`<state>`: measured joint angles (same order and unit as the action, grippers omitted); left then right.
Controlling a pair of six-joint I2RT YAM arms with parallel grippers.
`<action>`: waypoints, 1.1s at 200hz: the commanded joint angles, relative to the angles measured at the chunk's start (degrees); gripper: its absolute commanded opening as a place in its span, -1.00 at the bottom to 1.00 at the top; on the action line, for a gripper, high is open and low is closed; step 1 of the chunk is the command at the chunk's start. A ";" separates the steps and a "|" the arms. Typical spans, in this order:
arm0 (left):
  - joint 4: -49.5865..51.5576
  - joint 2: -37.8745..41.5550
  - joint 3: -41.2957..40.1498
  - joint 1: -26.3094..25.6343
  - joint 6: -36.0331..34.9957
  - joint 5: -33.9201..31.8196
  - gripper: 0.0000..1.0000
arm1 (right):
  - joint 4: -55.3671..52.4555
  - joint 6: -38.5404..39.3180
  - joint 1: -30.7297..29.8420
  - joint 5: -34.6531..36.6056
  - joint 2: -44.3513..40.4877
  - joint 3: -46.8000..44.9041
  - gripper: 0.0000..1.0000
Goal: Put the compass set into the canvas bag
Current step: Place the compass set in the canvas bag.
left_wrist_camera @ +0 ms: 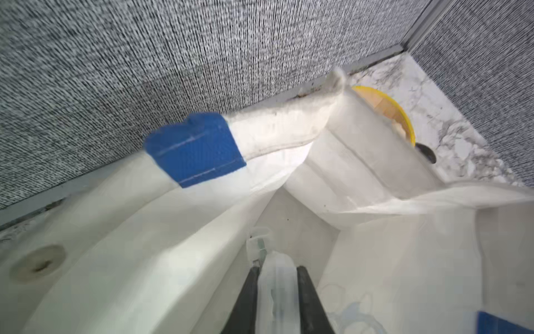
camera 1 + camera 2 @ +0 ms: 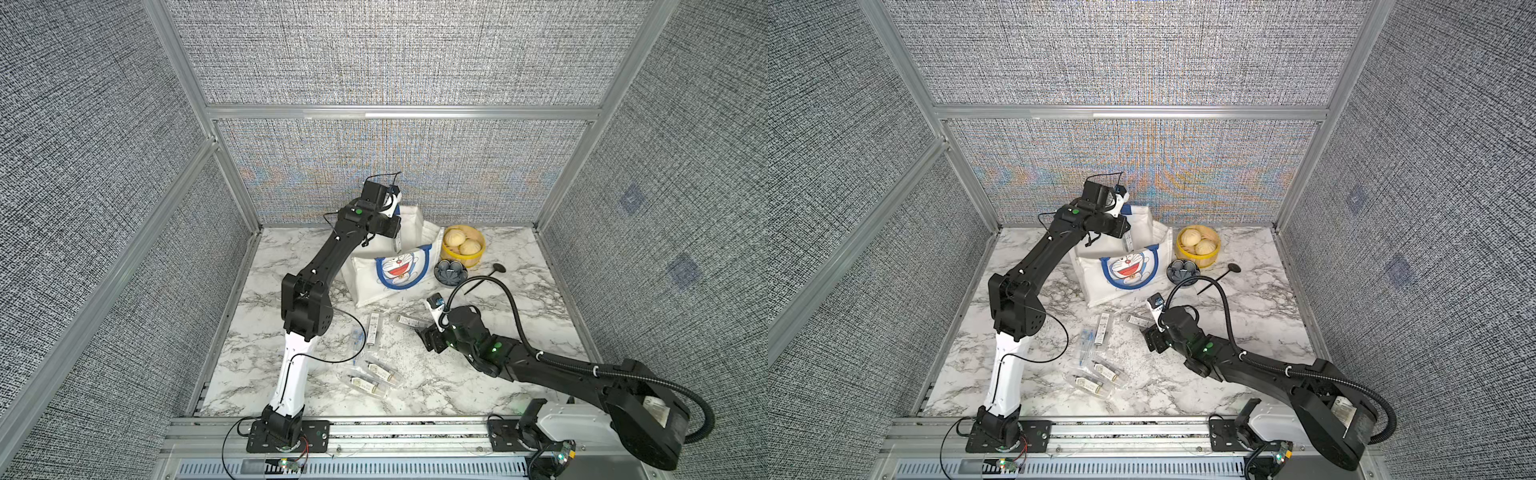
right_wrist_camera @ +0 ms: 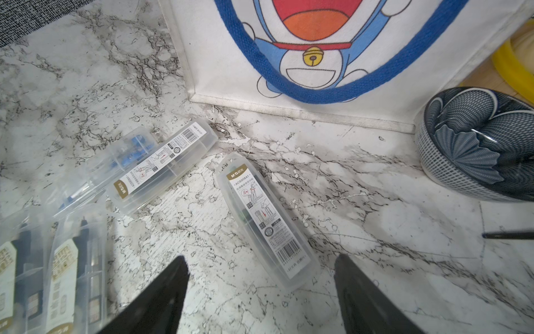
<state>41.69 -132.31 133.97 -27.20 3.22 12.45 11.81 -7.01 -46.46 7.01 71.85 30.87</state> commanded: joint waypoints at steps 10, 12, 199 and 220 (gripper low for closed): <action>2.06 -1.52 -0.36 0.02 -1.44 -0.73 -0.92 | -0.21 -0.41 -0.04 0.21 0.48 0.68 0.59; 2.16 -1.61 -0.48 0.02 -1.46 -0.84 -0.92 | -0.28 -0.43 -0.04 0.20 0.48 0.72 0.59; 9.77 4.92 8.92 -0.05 -2.52 4.28 -0.07 | -1.27 -0.39 -0.04 0.44 0.14 1.03 0.58; 9.90 9.50 6.27 -0.05 -2.61 4.35 0.00 | -1.30 -0.38 -0.04 0.62 -0.08 0.77 0.59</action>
<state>49.54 -126.93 141.82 -27.22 1.48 15.57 10.22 -7.35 -46.46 7.03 72.05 31.53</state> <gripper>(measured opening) 0.489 0.793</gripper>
